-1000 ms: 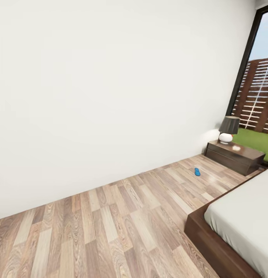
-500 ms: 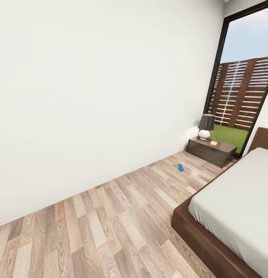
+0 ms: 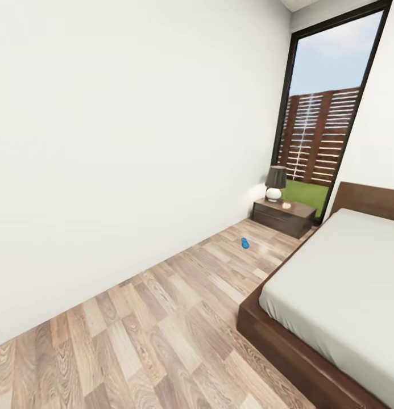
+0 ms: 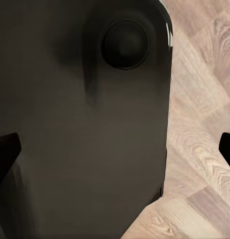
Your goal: In the bedroom, move the book from the bed onto either nightstand, and place the two sandals side by side next to the bed.
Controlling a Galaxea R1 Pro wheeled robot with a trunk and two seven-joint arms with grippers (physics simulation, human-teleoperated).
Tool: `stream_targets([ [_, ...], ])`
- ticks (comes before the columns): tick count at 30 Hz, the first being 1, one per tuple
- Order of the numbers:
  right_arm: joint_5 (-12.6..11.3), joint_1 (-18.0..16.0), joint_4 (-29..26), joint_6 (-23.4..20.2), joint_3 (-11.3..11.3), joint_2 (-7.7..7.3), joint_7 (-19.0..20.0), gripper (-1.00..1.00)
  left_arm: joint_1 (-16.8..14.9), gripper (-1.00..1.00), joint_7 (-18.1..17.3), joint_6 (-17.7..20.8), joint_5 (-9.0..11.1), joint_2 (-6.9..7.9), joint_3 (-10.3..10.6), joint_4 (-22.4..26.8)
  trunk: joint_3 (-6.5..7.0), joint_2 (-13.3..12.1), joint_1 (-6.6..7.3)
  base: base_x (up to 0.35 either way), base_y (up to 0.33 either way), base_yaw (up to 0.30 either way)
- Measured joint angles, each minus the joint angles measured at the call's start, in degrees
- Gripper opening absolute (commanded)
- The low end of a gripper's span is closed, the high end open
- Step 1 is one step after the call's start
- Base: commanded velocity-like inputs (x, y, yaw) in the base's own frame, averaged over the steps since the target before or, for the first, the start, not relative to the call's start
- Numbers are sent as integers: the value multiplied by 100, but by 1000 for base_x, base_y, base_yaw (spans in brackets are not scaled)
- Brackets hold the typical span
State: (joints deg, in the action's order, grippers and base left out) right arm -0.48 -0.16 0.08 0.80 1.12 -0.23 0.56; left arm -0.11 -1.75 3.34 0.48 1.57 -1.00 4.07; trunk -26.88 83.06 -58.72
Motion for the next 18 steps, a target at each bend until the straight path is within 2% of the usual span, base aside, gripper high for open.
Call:
stream_targets([
  [18, 0, 0, 0, 0, 0, 6, 0, 100, 0, 100, 0, -2, 0, 0, 5, 0, 0, 0, 0, 95, 116, -282],
])
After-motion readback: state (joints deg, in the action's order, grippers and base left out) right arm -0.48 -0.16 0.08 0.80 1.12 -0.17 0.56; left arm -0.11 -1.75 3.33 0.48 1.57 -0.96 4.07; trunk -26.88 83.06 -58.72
